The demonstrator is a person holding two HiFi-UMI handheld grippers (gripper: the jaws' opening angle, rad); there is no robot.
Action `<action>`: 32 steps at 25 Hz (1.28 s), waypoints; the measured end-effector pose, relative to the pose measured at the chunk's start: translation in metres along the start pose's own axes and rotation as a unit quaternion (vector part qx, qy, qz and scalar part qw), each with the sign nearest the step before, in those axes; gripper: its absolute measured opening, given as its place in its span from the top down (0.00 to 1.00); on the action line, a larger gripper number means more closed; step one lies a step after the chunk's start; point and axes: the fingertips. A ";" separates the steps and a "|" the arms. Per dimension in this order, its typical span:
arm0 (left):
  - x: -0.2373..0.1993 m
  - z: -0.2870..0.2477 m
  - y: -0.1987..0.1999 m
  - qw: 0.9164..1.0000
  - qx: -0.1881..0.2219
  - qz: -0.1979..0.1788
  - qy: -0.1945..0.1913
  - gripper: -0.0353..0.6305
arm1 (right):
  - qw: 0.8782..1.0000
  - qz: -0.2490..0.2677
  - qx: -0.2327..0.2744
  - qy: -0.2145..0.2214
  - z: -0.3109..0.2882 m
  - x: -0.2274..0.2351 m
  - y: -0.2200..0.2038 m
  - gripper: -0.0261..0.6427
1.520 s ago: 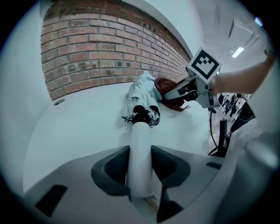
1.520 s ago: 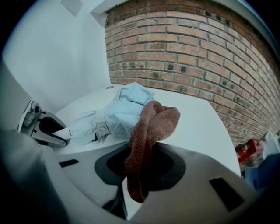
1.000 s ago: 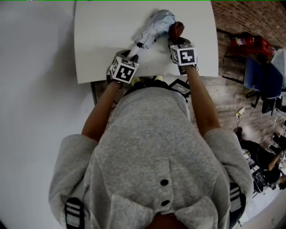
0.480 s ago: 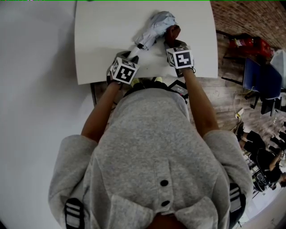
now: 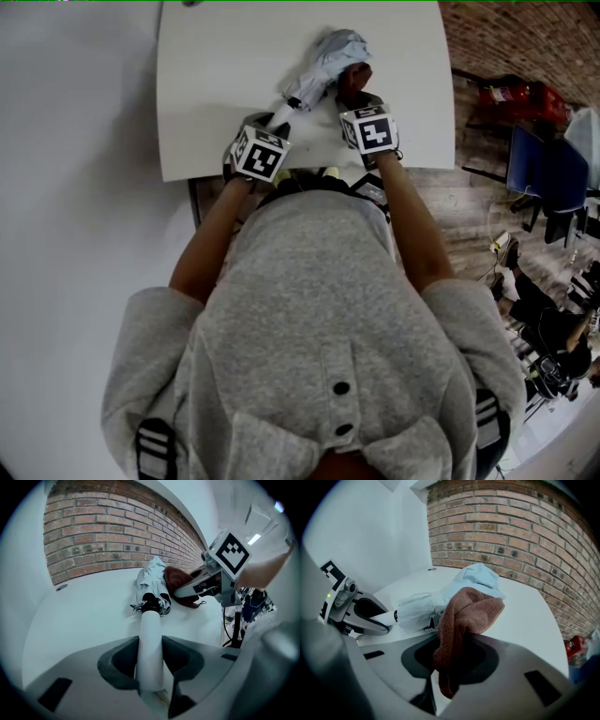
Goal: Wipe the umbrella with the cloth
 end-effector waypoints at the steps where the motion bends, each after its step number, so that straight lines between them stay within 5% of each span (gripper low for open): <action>1: 0.000 0.001 0.000 1.000 0.000 0.000 -0.001 0.71 | 1.000 0.001 0.000 0.001 0.000 -0.002 0.000 0.81; 32: 0.000 0.006 -0.002 1.000 -0.005 -0.002 0.007 0.71 | 0.998 0.043 -0.007 0.052 -0.002 -0.052 0.004 0.81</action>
Point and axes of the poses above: the fingertips, and each gripper's own axes: z backward along the fingers, x to its right, y out of its top, and after that the axes turned 5 degrees about y, right-handed
